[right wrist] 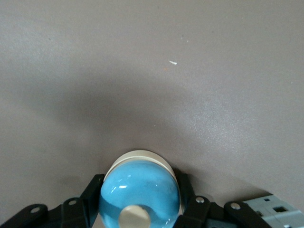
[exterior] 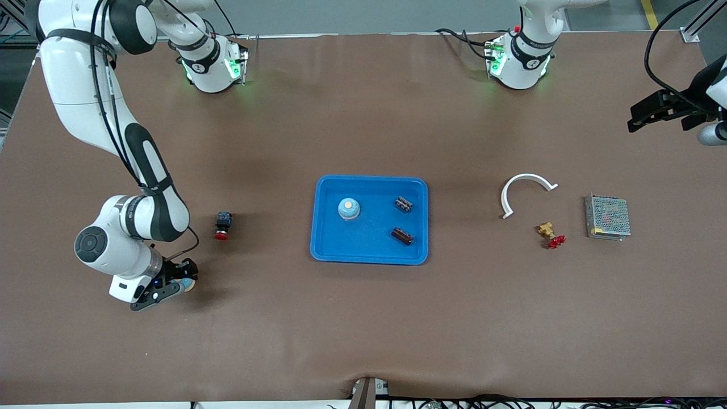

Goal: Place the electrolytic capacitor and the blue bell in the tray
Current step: 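Carry the second blue bell to the tray with the right gripper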

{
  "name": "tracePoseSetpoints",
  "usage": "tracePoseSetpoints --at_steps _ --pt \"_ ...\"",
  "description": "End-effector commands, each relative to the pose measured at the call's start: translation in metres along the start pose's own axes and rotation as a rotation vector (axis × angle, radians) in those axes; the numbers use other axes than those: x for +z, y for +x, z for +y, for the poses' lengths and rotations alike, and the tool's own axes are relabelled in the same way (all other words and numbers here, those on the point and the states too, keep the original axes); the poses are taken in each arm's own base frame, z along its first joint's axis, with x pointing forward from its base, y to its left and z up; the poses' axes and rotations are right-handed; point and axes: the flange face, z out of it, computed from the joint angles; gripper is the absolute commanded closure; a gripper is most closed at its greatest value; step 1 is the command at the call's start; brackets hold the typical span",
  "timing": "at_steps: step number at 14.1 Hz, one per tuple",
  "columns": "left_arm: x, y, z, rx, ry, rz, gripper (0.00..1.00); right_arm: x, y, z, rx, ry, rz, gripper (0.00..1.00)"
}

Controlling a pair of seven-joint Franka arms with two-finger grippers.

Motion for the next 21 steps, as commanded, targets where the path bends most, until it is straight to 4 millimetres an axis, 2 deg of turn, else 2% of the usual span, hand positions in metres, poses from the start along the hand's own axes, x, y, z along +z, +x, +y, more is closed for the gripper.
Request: tracePoseSetpoints --at_steps 1,7,9,11,16,21 --pt "-0.003 -0.008 0.004 0.026 0.024 0.017 0.00 -0.007 0.008 -0.003 0.041 0.004 0.015 0.42" --pt "-0.003 -0.006 0.006 0.031 0.023 0.036 0.00 -0.018 0.023 -0.026 0.155 0.043 -0.026 0.42" --pt "-0.003 -0.006 0.009 0.038 0.024 0.039 0.00 -0.024 0.031 -0.041 0.247 0.050 -0.023 0.42" --pt "-0.003 -0.006 0.011 0.043 0.025 0.039 0.00 -0.031 0.039 -0.064 0.335 0.064 -0.041 0.42" --pt "-0.003 -0.006 0.013 0.044 0.026 0.041 0.00 -0.045 0.064 -0.139 0.527 0.082 -0.047 0.42" --pt "-0.004 -0.005 0.014 0.046 0.026 0.042 0.00 -0.055 0.086 -0.238 0.676 0.105 -0.052 0.42"
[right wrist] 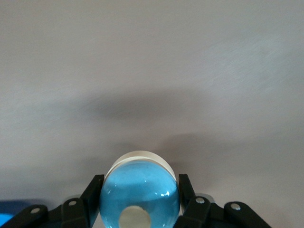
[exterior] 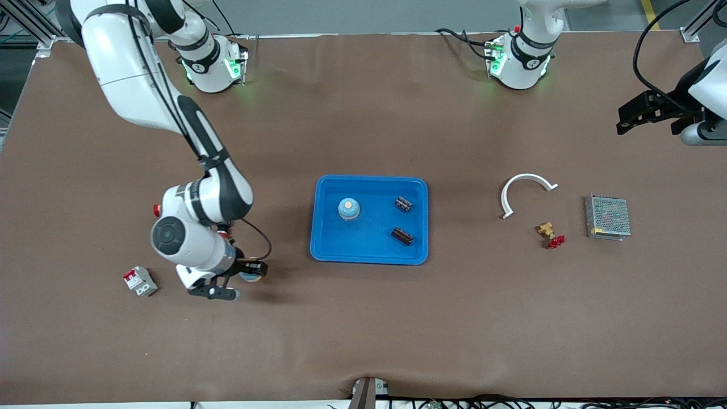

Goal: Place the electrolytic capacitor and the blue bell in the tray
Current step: 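Carry the second blue bell to the tray with the right gripper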

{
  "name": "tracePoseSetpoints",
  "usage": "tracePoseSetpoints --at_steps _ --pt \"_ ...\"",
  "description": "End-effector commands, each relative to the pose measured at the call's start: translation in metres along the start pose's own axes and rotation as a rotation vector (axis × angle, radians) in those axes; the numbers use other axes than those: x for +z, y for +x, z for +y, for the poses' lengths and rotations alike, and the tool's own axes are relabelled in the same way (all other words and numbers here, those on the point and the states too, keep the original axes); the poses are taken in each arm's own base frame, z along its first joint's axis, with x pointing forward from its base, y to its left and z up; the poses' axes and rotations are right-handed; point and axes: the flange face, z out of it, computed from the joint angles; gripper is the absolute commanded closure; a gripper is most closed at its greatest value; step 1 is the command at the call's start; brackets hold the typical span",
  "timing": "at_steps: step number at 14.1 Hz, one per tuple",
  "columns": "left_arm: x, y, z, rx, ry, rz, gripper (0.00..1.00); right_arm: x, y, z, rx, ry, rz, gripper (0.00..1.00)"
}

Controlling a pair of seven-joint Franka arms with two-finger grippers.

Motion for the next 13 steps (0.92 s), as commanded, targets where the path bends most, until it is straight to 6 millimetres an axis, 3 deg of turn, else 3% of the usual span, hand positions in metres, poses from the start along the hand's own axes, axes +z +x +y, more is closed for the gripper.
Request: tracePoseSetpoints --at_steps 1,4,7,13 --pt "-0.004 -0.008 0.000 0.018 0.024 0.019 0.00 -0.010 -0.023 -0.048 0.081 0.011 0.000 0.42" --pt "-0.003 -0.007 0.000 0.018 0.024 0.017 0.00 -0.012 -0.051 -0.103 0.132 0.021 0.009 0.42" --pt "-0.004 -0.007 -0.001 0.017 0.024 0.019 0.00 -0.007 -0.076 -0.139 0.171 0.027 0.008 0.42" --pt "-0.004 -0.006 -0.001 0.018 0.024 0.020 0.00 0.004 -0.102 -0.172 0.190 0.043 0.023 0.42"
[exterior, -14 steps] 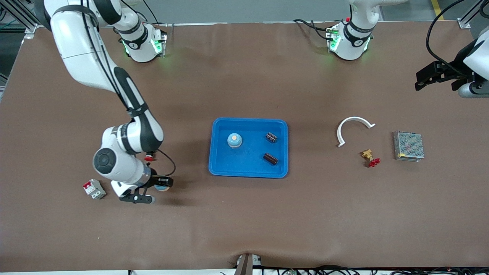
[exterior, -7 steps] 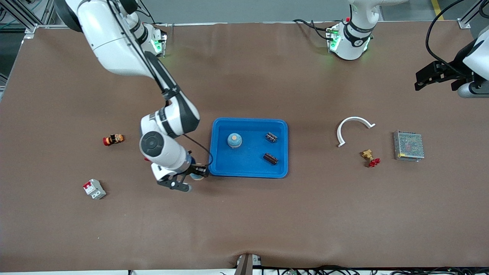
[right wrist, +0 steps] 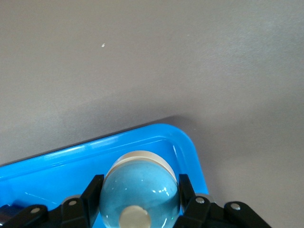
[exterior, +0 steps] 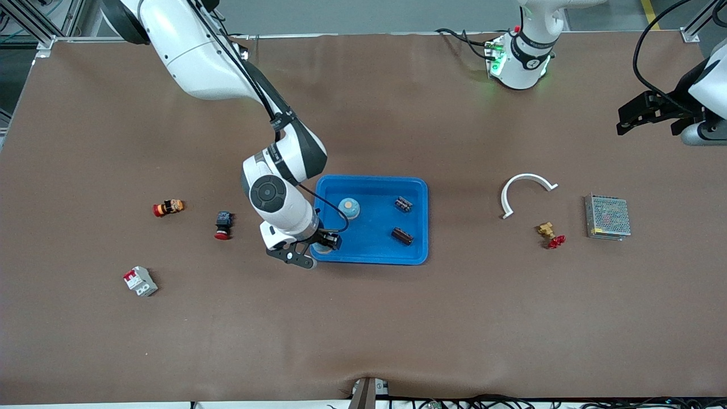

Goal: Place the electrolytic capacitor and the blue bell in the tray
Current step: 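Carry the second blue bell to the tray with the right gripper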

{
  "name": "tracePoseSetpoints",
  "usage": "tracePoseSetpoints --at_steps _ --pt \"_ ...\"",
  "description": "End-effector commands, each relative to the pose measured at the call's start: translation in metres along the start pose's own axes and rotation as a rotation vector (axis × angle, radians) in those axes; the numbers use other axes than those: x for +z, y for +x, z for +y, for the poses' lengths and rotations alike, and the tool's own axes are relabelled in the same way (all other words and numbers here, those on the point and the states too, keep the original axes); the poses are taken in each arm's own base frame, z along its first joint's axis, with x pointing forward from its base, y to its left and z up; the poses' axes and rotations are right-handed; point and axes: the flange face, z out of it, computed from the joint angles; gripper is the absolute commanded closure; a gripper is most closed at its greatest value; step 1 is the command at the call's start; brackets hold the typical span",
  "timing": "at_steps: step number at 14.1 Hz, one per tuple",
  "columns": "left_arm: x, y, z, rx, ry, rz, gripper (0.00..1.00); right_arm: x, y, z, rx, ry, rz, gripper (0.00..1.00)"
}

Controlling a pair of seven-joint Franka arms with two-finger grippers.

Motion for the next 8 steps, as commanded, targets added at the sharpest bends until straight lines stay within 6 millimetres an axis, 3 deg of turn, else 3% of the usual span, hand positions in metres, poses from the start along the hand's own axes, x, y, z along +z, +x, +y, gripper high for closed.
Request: tracePoseSetpoints --at_steps 1,8 --pt "-0.004 -0.007 -0.001 0.018 0.024 0.018 0.00 0.006 -0.013 -0.014 0.020 0.011 0.019 0.42" --pt "-0.004 -0.006 -0.002 0.016 0.024 0.018 0.00 0.034 -0.038 -0.023 -0.017 -0.012 0.002 0.41"
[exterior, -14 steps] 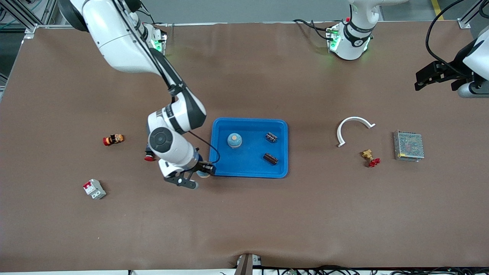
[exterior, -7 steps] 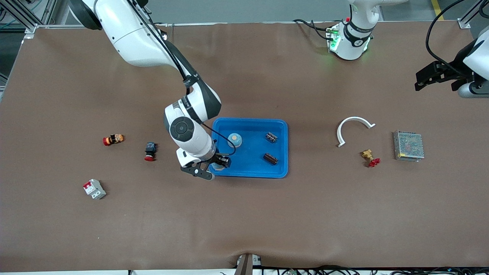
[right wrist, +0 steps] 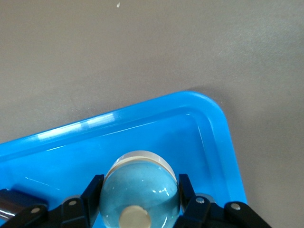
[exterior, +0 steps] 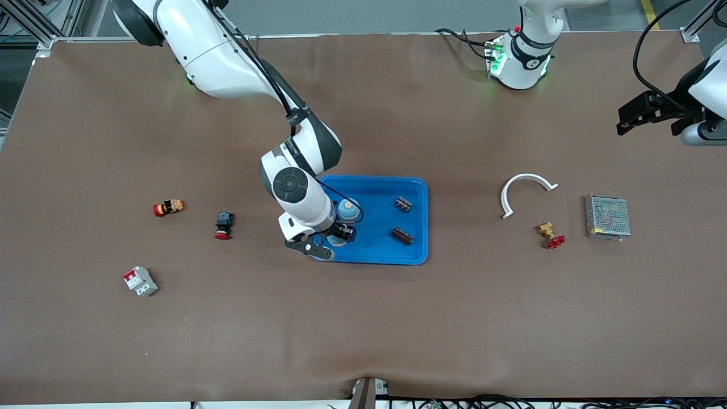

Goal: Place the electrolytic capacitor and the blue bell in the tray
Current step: 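Carry the second blue bell to the tray with the right gripper, then lower the bell into the tray and open the right gripper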

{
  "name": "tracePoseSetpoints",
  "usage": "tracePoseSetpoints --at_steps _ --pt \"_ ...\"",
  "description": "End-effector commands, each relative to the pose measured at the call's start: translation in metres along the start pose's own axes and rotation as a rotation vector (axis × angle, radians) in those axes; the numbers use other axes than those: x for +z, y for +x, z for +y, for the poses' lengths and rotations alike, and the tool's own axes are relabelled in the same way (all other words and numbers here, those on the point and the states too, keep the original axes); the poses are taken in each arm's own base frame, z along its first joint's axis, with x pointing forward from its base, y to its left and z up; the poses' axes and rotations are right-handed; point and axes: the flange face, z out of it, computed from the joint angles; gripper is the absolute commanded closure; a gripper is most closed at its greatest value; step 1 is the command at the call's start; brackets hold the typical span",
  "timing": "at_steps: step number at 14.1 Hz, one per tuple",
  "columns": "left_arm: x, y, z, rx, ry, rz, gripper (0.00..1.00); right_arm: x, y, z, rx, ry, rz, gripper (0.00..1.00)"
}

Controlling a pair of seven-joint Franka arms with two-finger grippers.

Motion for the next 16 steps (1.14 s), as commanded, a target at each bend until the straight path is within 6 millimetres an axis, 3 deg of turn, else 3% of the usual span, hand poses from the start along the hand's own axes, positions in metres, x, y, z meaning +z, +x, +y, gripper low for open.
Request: tracePoseSetpoints --at_steps 1,12,16 --pt "-0.004 -0.006 -0.002 0.017 0.024 0.017 0.00 0.011 -0.006 -0.004 -0.004 -0.010 0.011 0.41" --pt "-0.004 -0.006 -0.002 0.017 0.024 0.017 0.00 0.052 -0.021 -0.007 -0.061 -0.008 0.048 0.41" --pt "-0.004 -0.005 -0.002 0.015 0.023 0.020 0.00 0.054 -0.024 -0.009 -0.064 -0.009 0.046 0.41"
